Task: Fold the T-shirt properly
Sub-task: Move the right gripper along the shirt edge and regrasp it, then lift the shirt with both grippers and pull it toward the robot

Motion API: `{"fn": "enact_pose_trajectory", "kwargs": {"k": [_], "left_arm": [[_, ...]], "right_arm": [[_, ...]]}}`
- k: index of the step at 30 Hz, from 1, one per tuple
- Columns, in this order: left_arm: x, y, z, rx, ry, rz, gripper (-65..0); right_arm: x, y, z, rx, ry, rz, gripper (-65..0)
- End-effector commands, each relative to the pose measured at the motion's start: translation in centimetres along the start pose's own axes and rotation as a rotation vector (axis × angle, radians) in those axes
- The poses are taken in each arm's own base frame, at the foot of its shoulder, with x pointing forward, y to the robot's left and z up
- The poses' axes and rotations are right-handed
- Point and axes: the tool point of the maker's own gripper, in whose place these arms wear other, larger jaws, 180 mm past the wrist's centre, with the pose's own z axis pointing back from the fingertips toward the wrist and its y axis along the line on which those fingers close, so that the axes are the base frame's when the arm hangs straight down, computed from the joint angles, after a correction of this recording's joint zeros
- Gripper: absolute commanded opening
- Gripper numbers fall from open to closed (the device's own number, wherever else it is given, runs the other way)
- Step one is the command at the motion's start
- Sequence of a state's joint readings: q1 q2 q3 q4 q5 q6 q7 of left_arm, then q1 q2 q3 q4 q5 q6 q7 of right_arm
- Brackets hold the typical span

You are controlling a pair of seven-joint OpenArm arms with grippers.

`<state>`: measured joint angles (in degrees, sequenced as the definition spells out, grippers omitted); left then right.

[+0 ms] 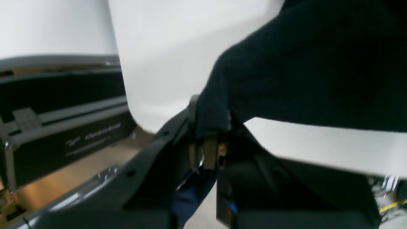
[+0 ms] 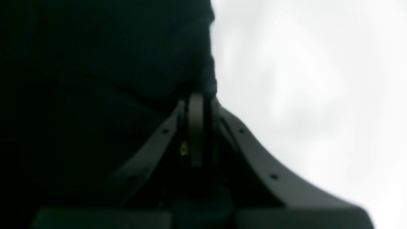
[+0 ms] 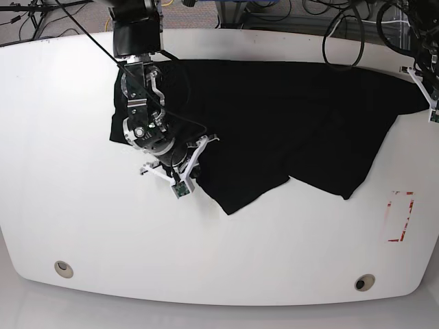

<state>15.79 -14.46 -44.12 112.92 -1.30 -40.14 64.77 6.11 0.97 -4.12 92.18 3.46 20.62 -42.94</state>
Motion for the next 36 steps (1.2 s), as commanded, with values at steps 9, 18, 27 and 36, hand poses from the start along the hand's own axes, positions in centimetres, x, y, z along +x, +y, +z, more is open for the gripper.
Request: {"fn": "enact_pose_trajectory", "kwargs": {"k": [9,18,27,36], "left_arm": [[3.2,1.6,0.6,0.050,-0.083,0.034,-65.0],[6.5,0.4,0.5,0.022,-0.177,0.124,-65.0],[13.1,-0.7,1.5,-0.014,-0.328,0.135,-65.0],[21.4,0.3,4.6,0.003,-0.528,0.240,-65.0]], "right_arm": [[4.3,-1.9,5.5,-0.084,-0.153,0.091,-65.0],[5.7,-4.8,7.6,-0.159,-0.191,0.137,-65.0],[9.1,-7.5,8.8,-0.223,-0.243,0.219,-65.0],[14.1,-11.0,11.2,-0.315,-0.317,0.325,-65.0]]}}
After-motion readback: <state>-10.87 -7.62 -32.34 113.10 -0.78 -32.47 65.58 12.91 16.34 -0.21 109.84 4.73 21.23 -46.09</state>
